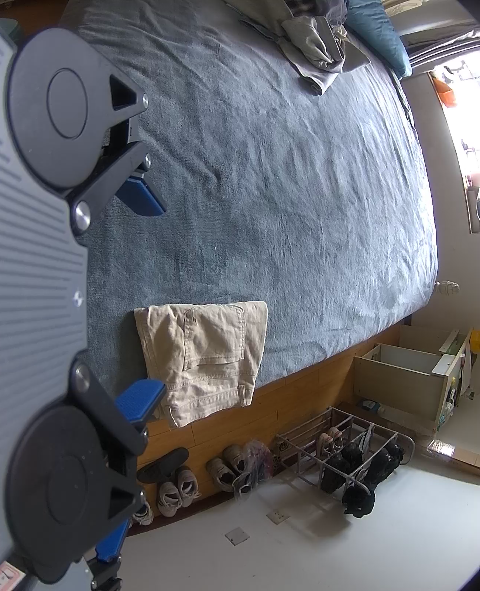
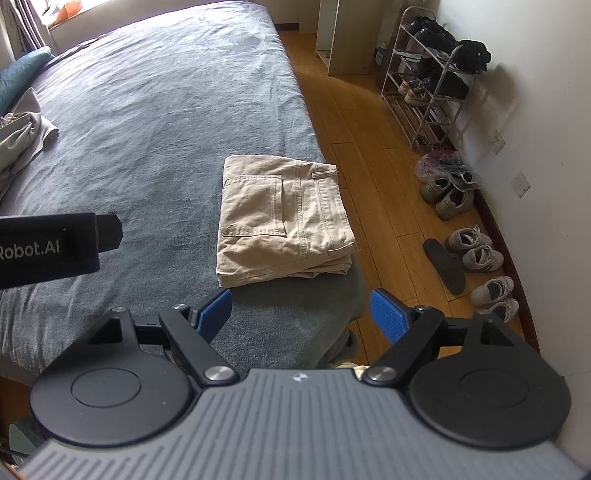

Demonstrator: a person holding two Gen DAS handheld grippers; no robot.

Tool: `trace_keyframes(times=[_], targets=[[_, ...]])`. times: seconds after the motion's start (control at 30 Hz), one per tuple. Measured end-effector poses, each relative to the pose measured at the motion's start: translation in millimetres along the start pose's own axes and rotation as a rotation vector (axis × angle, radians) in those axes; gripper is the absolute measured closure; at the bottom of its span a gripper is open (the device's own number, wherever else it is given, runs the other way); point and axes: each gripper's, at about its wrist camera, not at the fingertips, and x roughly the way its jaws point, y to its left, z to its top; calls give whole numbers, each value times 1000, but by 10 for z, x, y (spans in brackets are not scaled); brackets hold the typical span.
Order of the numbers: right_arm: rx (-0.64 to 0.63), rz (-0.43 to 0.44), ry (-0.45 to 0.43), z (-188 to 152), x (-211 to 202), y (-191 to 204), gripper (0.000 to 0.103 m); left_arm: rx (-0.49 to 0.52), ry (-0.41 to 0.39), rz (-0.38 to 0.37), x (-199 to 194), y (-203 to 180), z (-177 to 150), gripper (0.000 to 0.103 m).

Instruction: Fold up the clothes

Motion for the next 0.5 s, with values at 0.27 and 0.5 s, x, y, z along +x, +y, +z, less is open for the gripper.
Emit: trace_keyframes(times=[0.27,0.5], targets=[[1,0,-1,-8,-8,-4,21,-1,0,3,1,3,-10,7],[2,1,0,-4,2,4,21,-3,-1,6,6,5,-11,7]])
